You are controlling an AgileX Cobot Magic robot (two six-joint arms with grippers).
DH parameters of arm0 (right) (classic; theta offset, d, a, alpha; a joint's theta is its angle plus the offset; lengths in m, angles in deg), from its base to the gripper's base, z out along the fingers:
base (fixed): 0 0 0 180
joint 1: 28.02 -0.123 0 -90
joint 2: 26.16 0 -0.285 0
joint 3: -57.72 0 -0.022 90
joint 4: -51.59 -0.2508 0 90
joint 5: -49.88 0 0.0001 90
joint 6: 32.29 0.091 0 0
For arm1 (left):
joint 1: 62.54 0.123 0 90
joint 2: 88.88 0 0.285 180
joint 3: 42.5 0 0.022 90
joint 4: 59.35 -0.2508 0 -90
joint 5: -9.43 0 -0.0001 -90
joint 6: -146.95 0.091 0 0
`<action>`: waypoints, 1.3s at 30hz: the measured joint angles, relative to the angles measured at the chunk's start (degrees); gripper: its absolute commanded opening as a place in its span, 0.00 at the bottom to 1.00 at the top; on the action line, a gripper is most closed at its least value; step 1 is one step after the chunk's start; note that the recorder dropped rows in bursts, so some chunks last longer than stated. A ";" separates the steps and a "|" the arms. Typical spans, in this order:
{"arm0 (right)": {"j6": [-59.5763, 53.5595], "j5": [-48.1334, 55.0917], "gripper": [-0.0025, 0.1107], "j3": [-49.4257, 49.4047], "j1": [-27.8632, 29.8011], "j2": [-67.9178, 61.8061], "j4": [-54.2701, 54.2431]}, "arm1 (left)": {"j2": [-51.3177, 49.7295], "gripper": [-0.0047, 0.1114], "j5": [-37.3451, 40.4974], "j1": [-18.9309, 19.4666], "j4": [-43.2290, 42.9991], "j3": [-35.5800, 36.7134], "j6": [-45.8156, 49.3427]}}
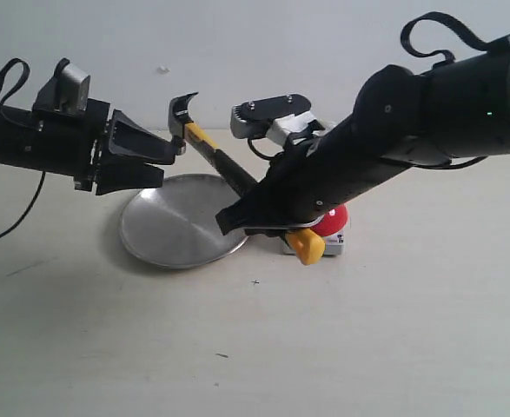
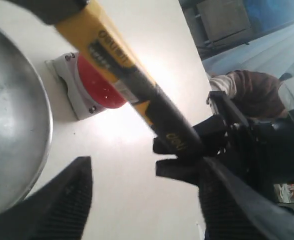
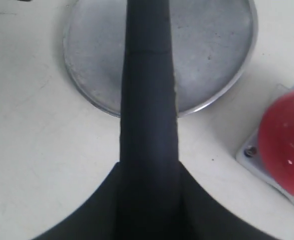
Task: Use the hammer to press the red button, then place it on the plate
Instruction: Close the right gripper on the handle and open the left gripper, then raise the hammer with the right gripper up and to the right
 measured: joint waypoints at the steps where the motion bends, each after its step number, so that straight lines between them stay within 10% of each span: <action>1: 0.10 -0.24 0.02 -0.99 0.66 1.17 0.00 | 0.52 0.18 0.00 0.50 -0.83 0.00 -0.41; 3: 0.20 -1.22 0.02 -4.74 3.29 5.56 0.00 | 2.30 0.05 0.11 1.95 -1.94 0.85 -0.94; 22: 1.00 -6.29 0.02 -27.84 13.14 39.07 -0.76 | 28.00 0.04 0.22 22.20 19.88 43.68 34.22; 32: 1.00 -10.22 0.02 -33.32 13.14 39.71 -0.76 | 54.69 0.04 -1.27 27.21 20.64 47.81 20.05; 39: 1.00 -10.71 0.02 -33.32 13.14 39.81 -0.76 | 76.34 0.04 -21.50 27.21 7.51 47.81 4.19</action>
